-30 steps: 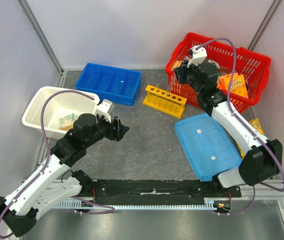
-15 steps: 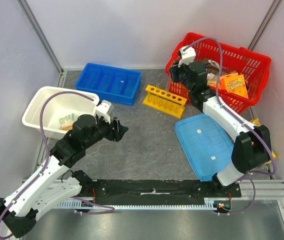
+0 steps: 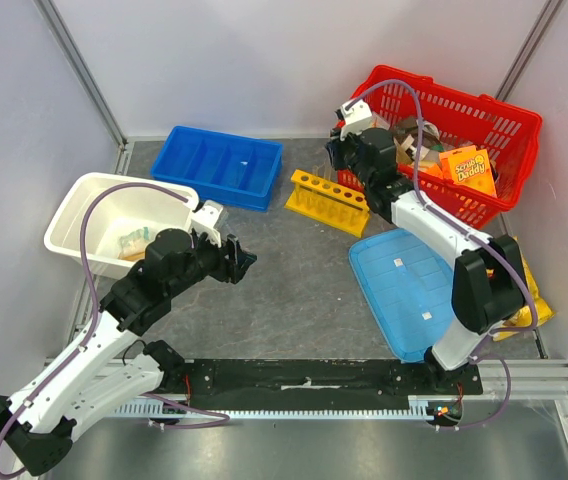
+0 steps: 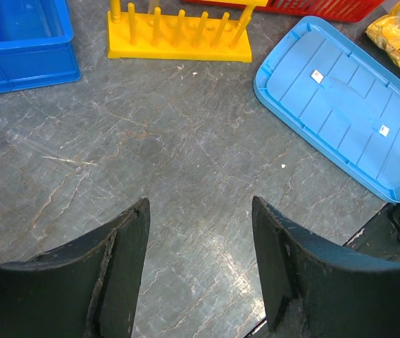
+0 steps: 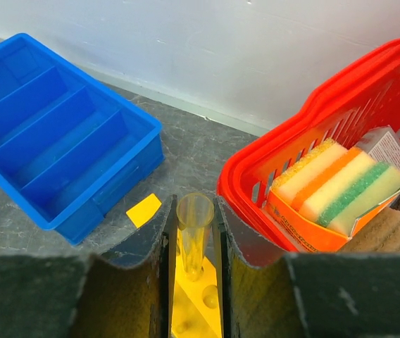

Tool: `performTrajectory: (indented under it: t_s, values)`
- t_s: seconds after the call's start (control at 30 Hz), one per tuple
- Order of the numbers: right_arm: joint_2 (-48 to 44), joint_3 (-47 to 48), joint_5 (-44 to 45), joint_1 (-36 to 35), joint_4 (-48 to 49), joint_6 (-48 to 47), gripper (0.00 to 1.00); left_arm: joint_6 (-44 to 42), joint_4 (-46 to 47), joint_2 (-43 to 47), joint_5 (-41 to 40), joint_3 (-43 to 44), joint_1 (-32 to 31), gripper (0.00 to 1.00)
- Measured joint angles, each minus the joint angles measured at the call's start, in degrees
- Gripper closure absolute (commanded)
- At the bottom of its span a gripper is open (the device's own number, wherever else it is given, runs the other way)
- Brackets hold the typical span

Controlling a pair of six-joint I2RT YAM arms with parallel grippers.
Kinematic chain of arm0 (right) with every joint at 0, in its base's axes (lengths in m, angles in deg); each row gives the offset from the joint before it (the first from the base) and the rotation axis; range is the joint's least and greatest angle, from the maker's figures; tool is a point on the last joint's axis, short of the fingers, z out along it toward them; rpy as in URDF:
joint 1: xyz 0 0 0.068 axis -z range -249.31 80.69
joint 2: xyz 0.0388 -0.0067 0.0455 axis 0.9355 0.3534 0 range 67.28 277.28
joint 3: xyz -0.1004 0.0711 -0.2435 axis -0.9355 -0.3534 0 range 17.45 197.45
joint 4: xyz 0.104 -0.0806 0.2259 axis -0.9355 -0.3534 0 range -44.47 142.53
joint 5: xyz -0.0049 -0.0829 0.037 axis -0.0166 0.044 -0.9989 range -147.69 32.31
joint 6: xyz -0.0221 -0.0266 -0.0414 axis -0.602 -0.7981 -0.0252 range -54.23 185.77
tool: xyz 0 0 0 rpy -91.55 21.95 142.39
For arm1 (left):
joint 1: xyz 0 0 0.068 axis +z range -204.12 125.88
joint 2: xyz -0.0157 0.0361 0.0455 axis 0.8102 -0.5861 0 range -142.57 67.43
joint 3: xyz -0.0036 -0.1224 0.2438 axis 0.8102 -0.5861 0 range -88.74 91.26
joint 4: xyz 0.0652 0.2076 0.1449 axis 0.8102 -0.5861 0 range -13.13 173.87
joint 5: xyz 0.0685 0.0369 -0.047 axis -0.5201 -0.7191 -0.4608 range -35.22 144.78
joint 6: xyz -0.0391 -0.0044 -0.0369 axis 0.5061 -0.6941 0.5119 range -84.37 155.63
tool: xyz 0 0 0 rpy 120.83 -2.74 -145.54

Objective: Organize the chemistry lab equipment

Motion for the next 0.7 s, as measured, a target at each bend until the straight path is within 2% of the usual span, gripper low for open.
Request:
performTrajectory:
  t_s: [0.7]
  values:
    - [4.98, -0.28, 1.07, -0.52, 4.07, -0.5, 0.69, -0.46, 0.0, 0.02, 0.0, 0.0, 0.0, 0.34]
